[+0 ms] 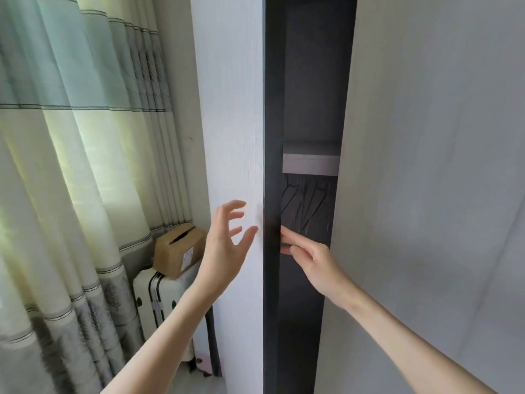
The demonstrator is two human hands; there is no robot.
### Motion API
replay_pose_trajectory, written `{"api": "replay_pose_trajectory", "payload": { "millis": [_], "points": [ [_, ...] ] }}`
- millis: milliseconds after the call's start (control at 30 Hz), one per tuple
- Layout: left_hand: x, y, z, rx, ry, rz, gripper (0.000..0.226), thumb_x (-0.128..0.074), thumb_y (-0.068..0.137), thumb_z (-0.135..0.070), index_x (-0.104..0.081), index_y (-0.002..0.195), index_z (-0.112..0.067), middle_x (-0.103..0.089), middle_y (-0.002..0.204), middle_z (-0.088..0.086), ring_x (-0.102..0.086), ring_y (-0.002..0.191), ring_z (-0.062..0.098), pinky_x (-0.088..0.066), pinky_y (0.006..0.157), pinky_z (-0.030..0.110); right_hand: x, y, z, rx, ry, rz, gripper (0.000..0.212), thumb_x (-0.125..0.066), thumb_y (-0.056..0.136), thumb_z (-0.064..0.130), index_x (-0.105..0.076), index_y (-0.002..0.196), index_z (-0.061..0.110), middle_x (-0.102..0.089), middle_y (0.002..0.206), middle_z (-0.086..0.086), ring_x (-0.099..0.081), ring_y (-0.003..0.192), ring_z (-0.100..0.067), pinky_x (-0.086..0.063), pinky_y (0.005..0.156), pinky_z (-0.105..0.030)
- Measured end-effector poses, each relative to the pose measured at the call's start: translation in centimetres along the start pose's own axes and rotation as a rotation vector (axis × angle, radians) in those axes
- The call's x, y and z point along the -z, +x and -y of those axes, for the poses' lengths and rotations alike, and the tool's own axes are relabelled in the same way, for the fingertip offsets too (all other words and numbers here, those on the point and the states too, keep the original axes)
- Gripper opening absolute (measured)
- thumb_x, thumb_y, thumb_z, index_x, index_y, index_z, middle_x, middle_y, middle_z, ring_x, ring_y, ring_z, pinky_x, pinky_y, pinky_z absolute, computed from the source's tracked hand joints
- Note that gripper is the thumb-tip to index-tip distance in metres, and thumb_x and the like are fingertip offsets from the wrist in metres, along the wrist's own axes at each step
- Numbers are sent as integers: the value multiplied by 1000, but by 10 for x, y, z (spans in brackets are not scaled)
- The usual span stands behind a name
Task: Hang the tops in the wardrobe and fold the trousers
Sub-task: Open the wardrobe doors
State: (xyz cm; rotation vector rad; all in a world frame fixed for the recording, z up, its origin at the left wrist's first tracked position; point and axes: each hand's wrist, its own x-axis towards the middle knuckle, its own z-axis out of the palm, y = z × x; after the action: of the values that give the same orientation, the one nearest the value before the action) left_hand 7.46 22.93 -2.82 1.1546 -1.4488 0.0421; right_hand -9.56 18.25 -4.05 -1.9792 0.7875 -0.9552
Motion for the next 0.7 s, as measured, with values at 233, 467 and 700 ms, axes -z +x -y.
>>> {"api": "replay_pose_trajectory", "payload": {
  "millis": [233,467,700],
  "points": [
    [64,-23,6,-82,14,-128,43,-37,91,-18,-47,133,-18,-52,115,-2,-56,100,7,-51,87,23,-69,-9,32,-29,83,110,42,-37,101,7,-44,136,30,-50,112,41,-50,104,23,-32,84,6],
    [129,-38,35,44,131,-227,65,-32,84,13,-36,143,-13,-45,124,0,-48,103,-4,-43,87,24,-146,8,65,-95,280,322,40,-33,102,9,-42,140,20,-49,128,19,-45,125,0,-28,114,-28],
    [169,-46,39,120,232,-278,63,-31,86,19,-37,142,-10,-32,147,-3,-31,135,3,-30,110,29,-178,31,74,-67,224,421,42,-32,103,15,-34,144,22,-37,149,5,-37,135,-8,-27,115,-32]
  ]
}}
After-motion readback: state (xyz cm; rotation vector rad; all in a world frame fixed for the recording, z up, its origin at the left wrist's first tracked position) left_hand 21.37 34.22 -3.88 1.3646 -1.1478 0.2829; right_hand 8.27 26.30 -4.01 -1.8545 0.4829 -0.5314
